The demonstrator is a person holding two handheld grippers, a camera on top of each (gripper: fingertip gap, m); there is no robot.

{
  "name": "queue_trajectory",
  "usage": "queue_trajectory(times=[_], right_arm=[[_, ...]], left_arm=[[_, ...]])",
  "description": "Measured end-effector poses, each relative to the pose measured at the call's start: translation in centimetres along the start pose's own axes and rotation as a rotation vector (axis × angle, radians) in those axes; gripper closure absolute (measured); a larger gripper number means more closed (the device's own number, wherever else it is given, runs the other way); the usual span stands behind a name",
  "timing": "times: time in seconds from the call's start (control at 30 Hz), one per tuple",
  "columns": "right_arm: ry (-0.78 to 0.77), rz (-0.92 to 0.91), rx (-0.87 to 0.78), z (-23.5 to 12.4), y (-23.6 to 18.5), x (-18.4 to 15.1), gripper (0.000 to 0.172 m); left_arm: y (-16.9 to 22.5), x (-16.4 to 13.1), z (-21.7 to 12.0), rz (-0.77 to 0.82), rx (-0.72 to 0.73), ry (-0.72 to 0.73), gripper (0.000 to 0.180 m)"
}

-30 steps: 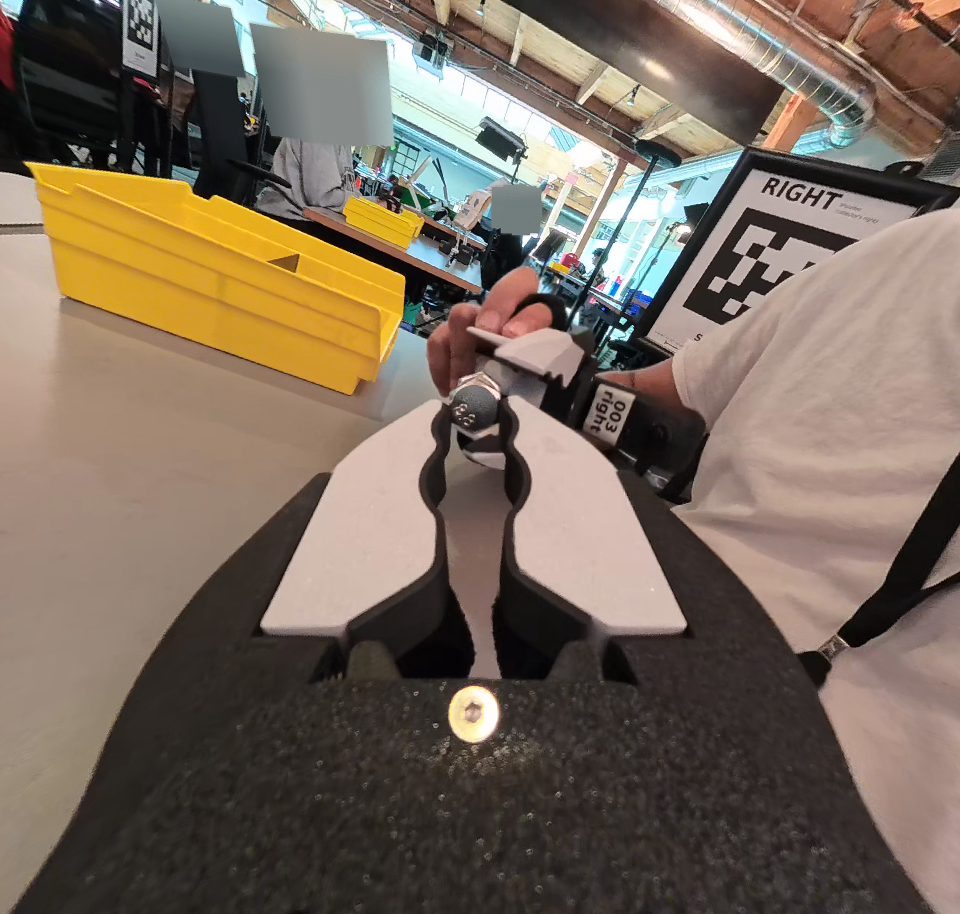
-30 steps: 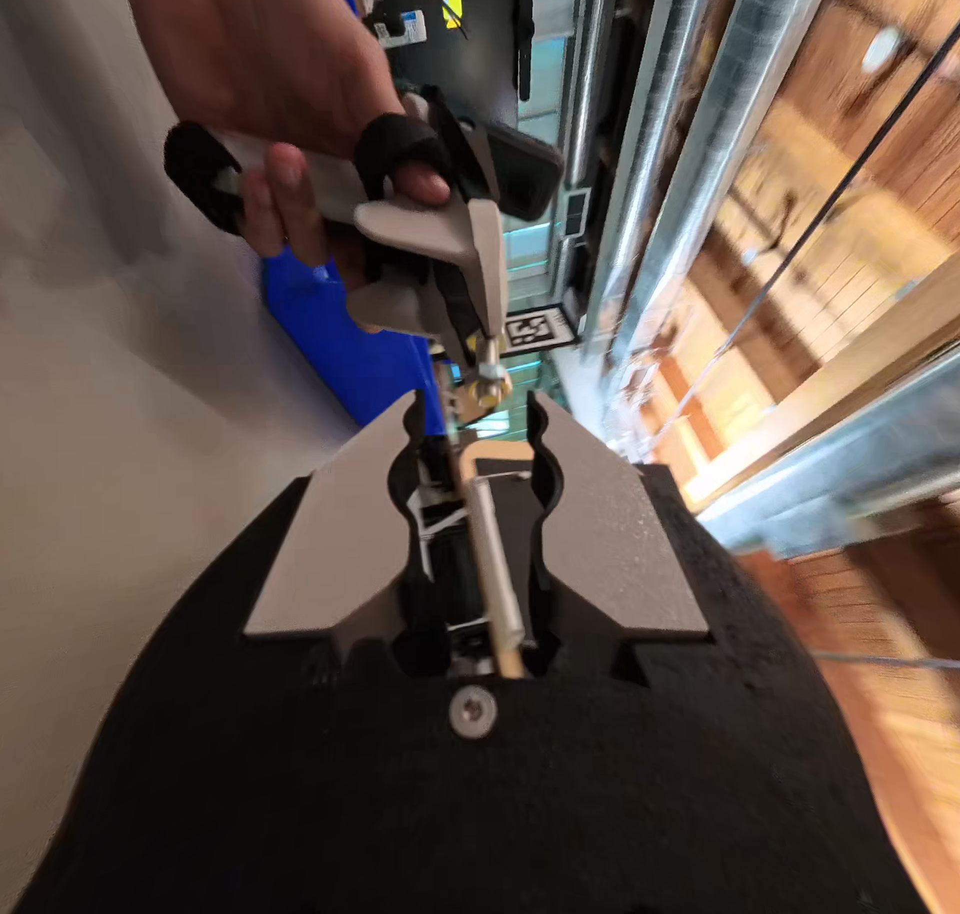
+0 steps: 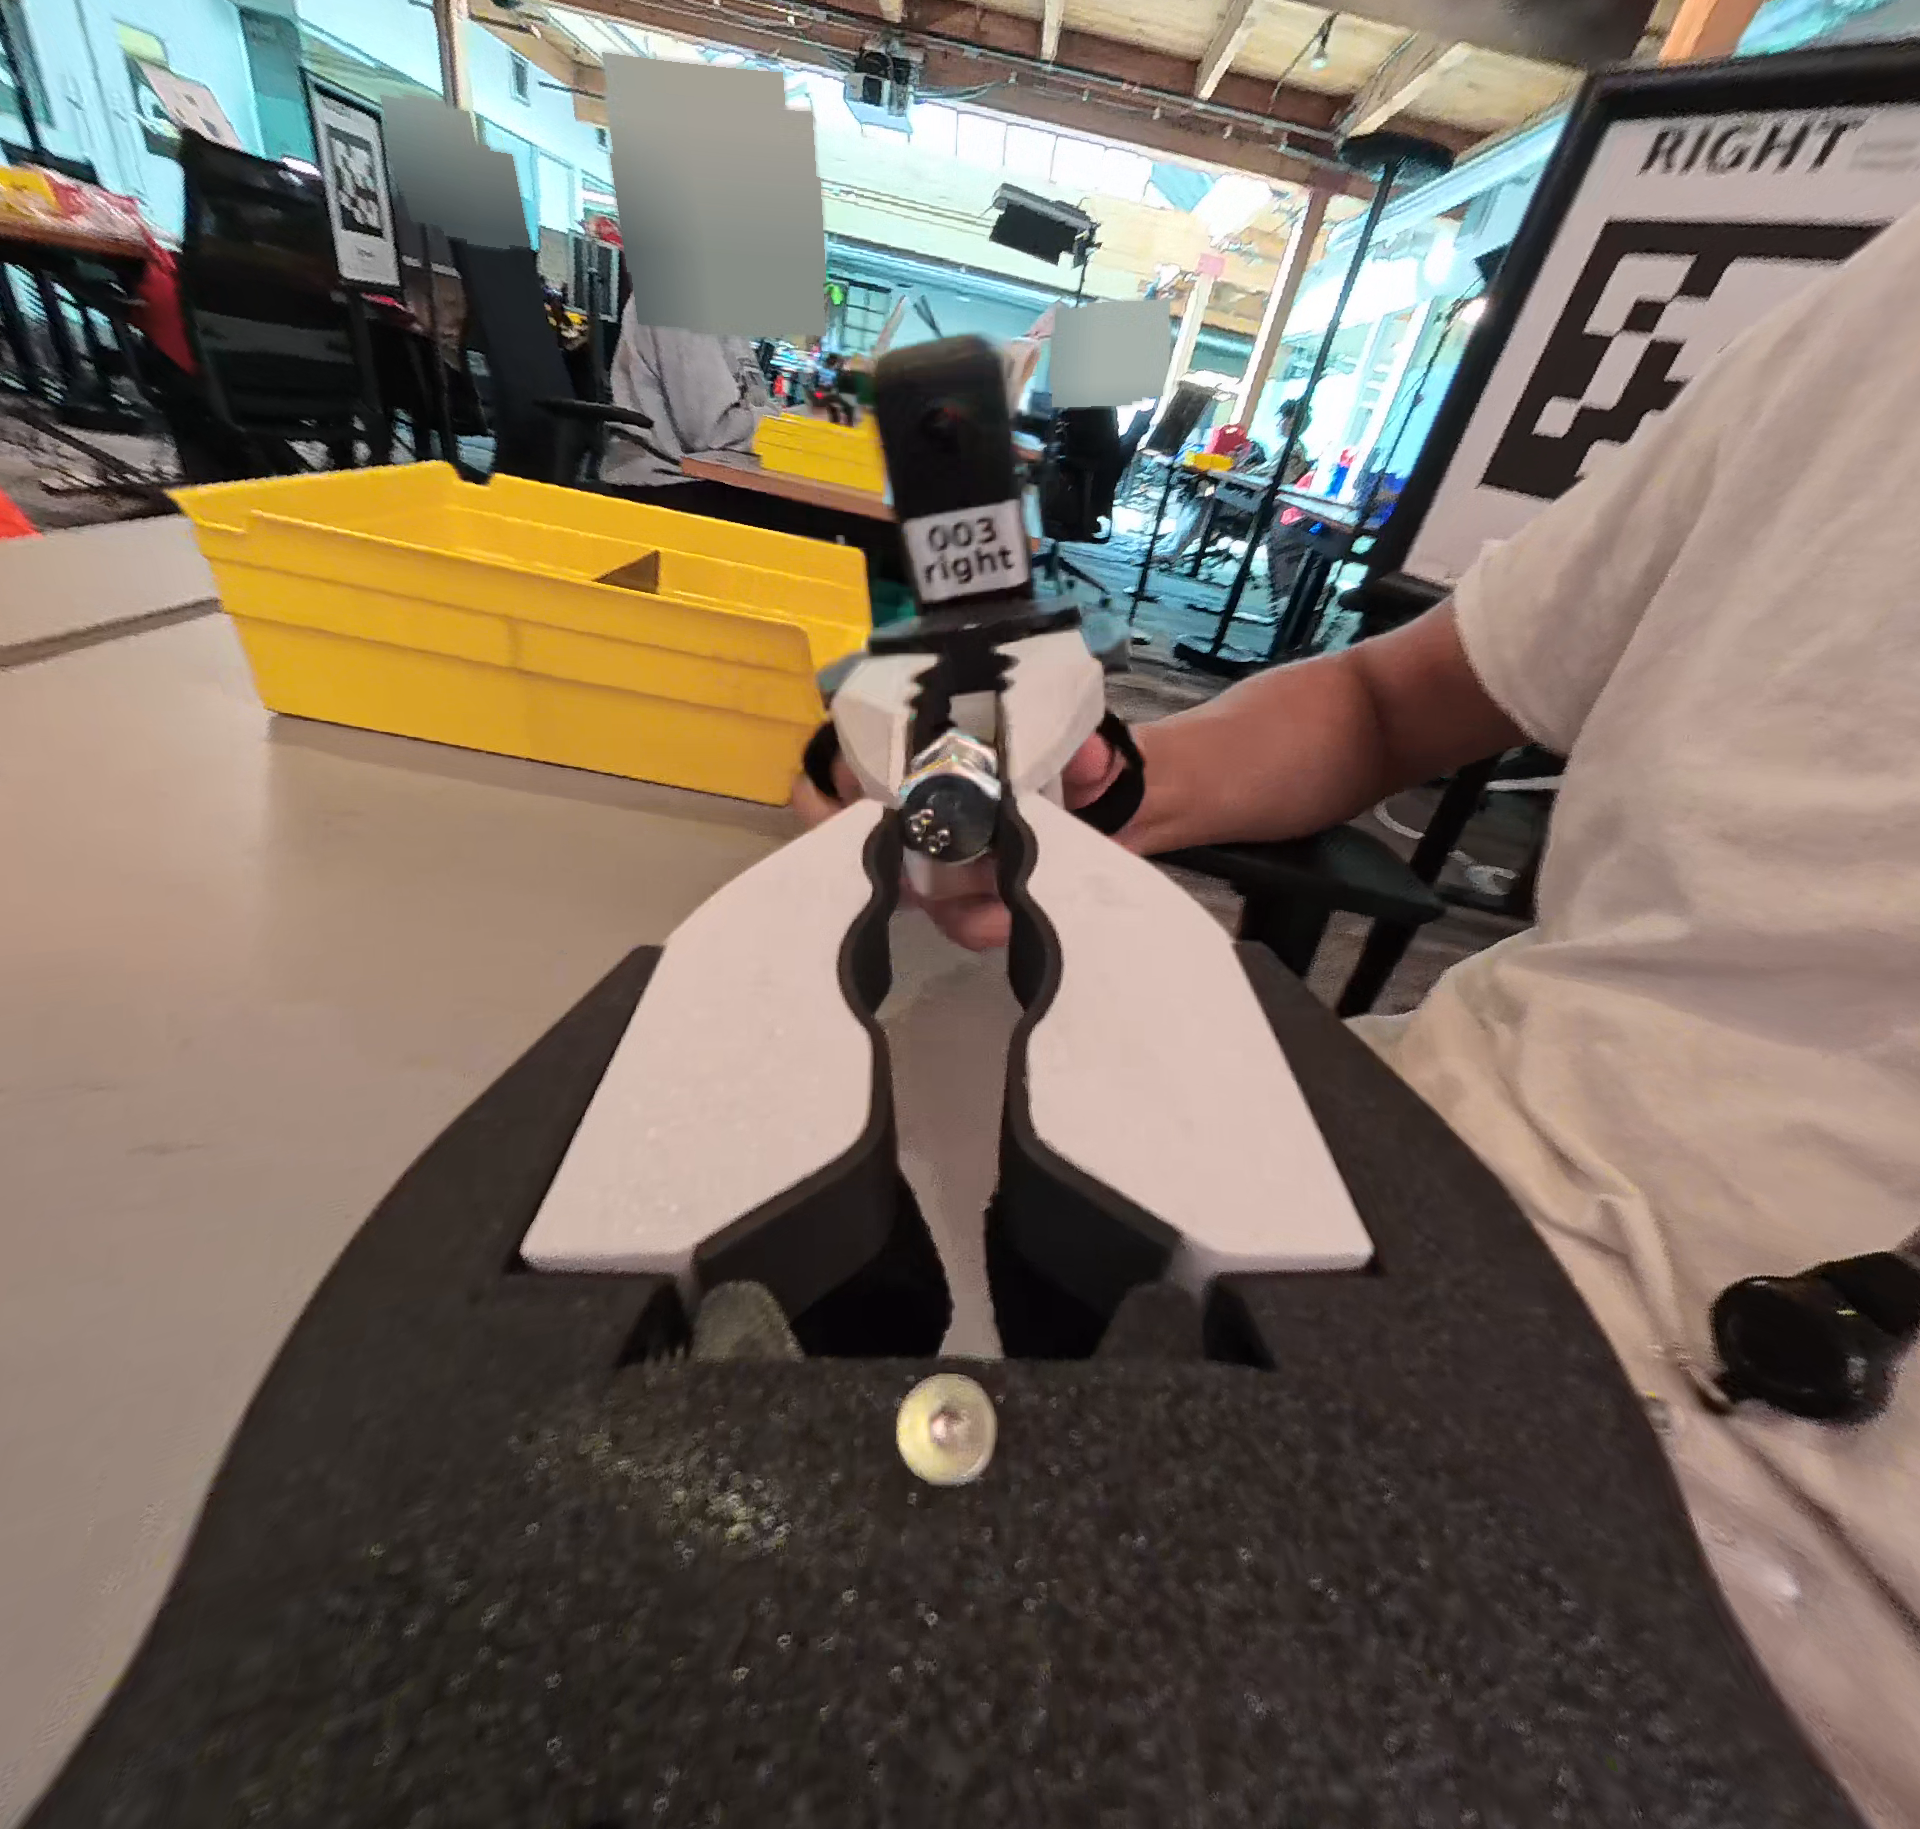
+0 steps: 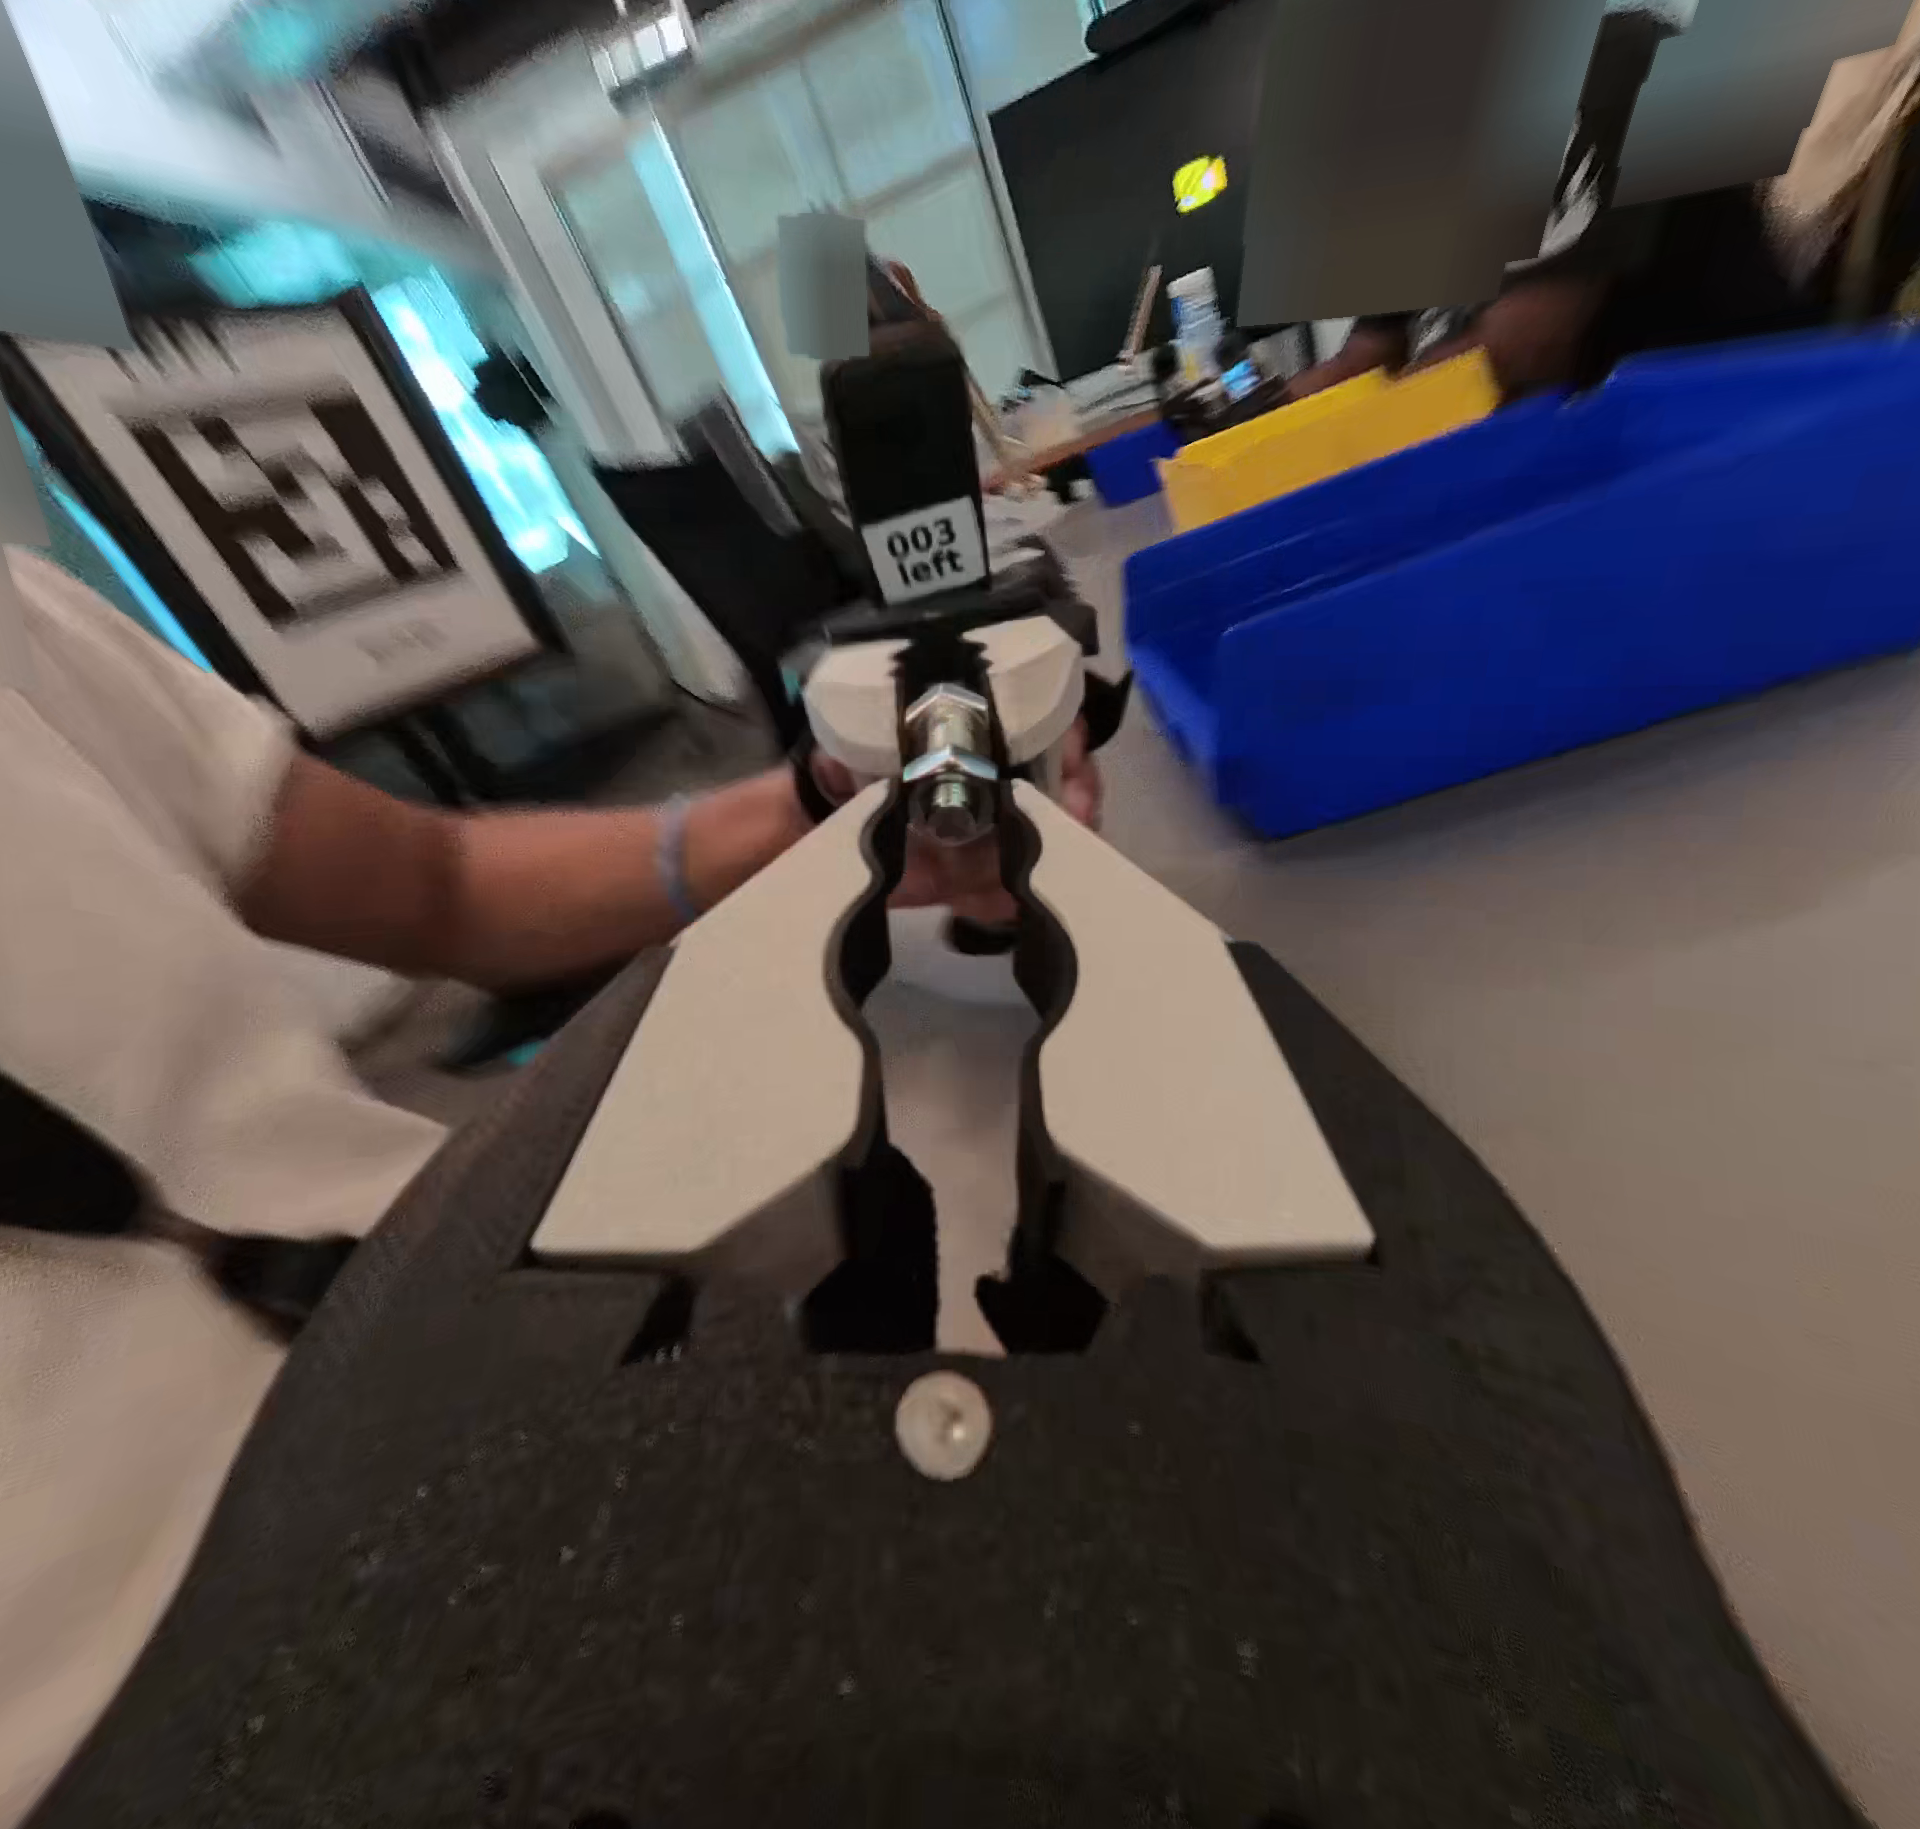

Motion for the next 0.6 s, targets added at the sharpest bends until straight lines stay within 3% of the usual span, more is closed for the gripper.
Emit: queue_trajectory(times=[0.37, 0.4, 0.47, 0.6], right_arm=[[-0.394, -1.710, -0.477, 0.8, -2.5, -0.6, 0.155], [-0.392, -1.772, -0.505, 1.0, -2.4, -0.7, 0.155], [-0.353, -1.723, -0.525, 1.2, -2.4, -0.6, 0.154], [-0.232, -1.334, -0.450, 0.6, -2.3, 0.3, 0.123]], left_arm=[[-0.5, 0.0, -0.2, -0.281, -0.057, -0.047, 0.164], [-0.5, 0.1, -0.3, -0.282, -0.057, -0.036, 0.164], [-0.6, 0.4, -0.6, -0.272, -0.052, -0.015, 0.164], [-0.6, 0.8, -0.9, -0.186, -0.009, 0.021, 0.163]])
Point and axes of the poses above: each gripper's, where its closed fingertips meet, z out along the fingers, x out of its top, y = z × x across the jaws, the point moved 6 cm from there along -z, back along the fingers, and after that the axes turned 15 degrees about -z, right-handed, at the moved point
